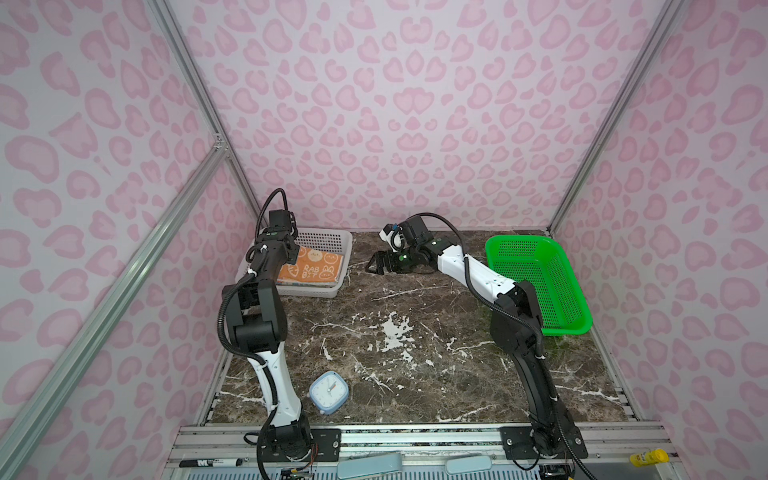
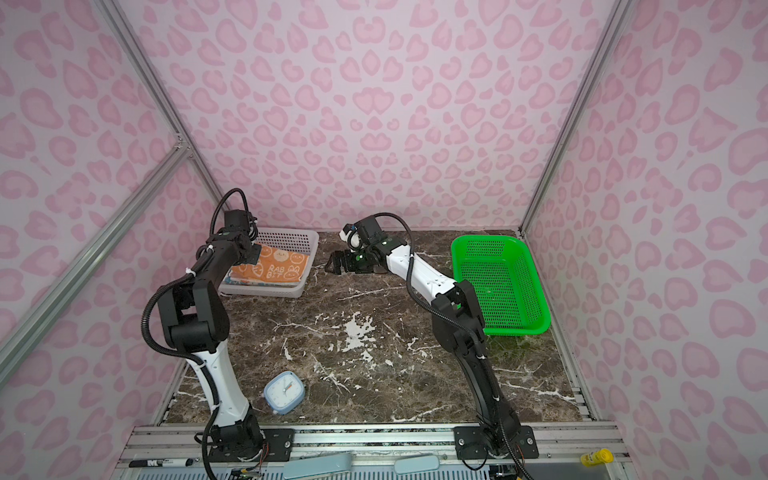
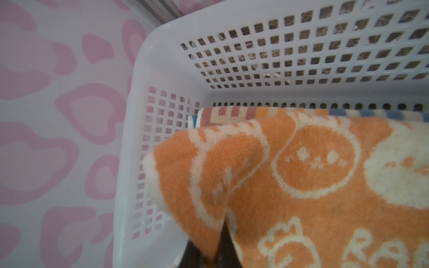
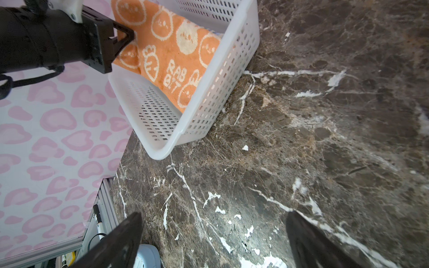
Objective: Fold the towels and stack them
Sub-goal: 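Release the towel onto the stack and raise both grippers from the basket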
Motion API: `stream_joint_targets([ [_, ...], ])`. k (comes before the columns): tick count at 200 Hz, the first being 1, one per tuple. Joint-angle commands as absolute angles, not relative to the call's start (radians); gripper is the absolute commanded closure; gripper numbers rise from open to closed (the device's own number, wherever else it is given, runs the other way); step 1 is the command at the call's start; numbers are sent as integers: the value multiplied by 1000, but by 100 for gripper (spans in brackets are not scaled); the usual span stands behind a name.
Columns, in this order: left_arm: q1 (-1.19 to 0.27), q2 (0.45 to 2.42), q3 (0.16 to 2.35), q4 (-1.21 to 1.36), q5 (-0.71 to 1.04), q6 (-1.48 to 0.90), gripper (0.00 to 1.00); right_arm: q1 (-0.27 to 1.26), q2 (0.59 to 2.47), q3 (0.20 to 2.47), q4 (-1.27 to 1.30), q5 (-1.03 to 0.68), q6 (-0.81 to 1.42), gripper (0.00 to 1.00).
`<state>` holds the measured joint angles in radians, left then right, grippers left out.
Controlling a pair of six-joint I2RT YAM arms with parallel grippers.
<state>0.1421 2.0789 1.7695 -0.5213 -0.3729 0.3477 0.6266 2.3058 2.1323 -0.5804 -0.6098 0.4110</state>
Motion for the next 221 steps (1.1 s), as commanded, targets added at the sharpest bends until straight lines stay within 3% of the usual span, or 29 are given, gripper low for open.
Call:
stream_joint_targets([
  [1,146,2095,1787,-496,-393,344,96,629,2316,2146,-596,-618,409,2],
  [67,150,2150,1815,-521,-417,311,96,628,2330,2152,-597,-621,413,2],
  [85,150,2139,1807,-520,-430,282,82,631,2331,2153,-600,-621,410,2],
  [89,151,2135,1803,-514,-437,279,78,631,2331,2153,-601,-623,409,2],
  [94,150,2133,1800,-511,-445,275,48,632,2331,2152,-601,-623,407,2],
  [101,150,2129,1803,-511,-459,272,27,632,2331,2152,-604,-623,406,2],
  [104,150,2127,1804,-510,-462,272,8,632,2329,2152,-604,-623,405,2],
  [106,150,2127,1804,-511,-465,270,1,632,2329,2152,-606,-624,404,2],
  [167,127,2020,1807,-520,-456,180,2,633,2307,2147,-600,-619,408,2],
  [221,57,2048,1803,-549,-186,-3,2,630,2303,2131,-610,-611,397,2],
])
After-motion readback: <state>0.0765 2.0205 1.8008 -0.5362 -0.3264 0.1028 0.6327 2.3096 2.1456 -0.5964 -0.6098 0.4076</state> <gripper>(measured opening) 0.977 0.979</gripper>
